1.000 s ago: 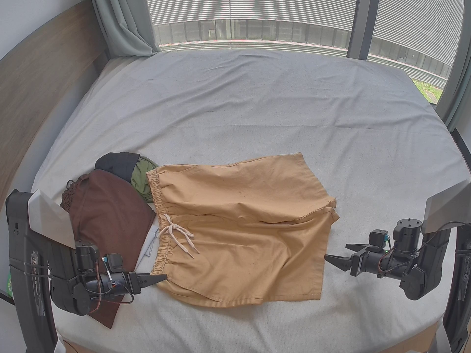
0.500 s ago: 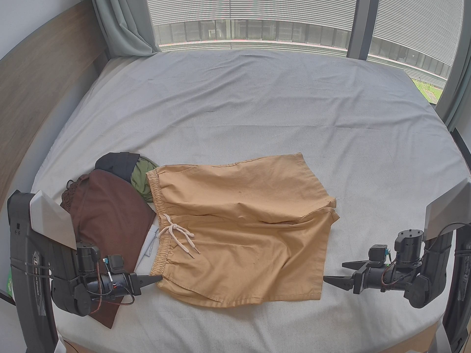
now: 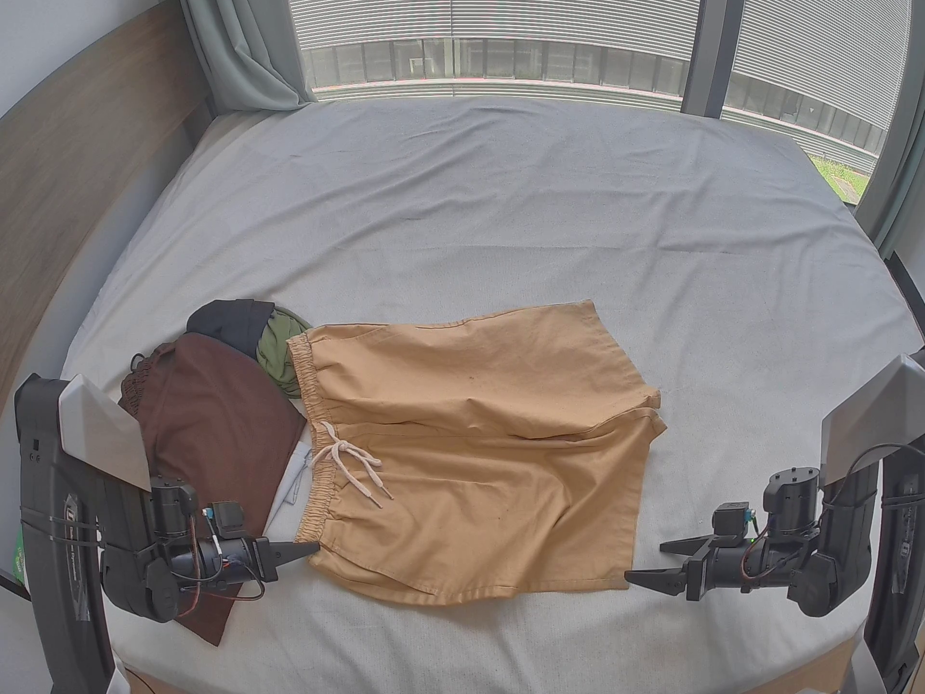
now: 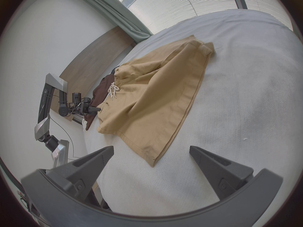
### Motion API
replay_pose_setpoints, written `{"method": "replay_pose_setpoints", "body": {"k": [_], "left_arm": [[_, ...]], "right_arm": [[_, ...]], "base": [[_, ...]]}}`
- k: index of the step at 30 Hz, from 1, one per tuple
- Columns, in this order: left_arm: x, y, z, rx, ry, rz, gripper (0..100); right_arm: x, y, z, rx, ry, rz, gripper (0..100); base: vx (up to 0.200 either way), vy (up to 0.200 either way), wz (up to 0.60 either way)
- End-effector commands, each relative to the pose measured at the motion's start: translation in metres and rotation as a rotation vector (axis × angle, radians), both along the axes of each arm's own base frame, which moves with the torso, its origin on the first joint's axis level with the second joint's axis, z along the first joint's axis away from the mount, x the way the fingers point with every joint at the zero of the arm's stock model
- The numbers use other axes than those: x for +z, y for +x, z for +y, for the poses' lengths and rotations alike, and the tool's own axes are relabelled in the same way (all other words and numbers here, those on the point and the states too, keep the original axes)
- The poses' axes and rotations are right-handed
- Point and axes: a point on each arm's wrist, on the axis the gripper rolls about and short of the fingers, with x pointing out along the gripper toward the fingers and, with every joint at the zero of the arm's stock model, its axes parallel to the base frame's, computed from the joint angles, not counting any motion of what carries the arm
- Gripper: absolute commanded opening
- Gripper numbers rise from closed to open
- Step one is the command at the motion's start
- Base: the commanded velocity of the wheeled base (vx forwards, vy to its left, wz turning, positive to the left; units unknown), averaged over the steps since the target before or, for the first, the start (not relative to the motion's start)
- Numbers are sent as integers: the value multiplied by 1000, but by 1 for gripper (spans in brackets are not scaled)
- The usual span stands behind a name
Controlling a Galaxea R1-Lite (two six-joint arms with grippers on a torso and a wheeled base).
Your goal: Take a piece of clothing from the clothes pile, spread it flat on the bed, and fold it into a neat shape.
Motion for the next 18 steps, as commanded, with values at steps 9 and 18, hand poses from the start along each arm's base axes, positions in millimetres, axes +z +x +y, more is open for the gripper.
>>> {"method": "replay_pose_setpoints", "body": {"k": [9, 18], "left_arm": [[0, 0, 0, 1, 0, 0, 0], [1, 1, 2, 7, -1, -6, 0]], "right_arm": [[-20, 0, 12, 37, -4, 68, 100], [-32, 7, 14, 30, 4, 91, 100]], "base": [[0, 0, 0], [0, 0, 0]]}}
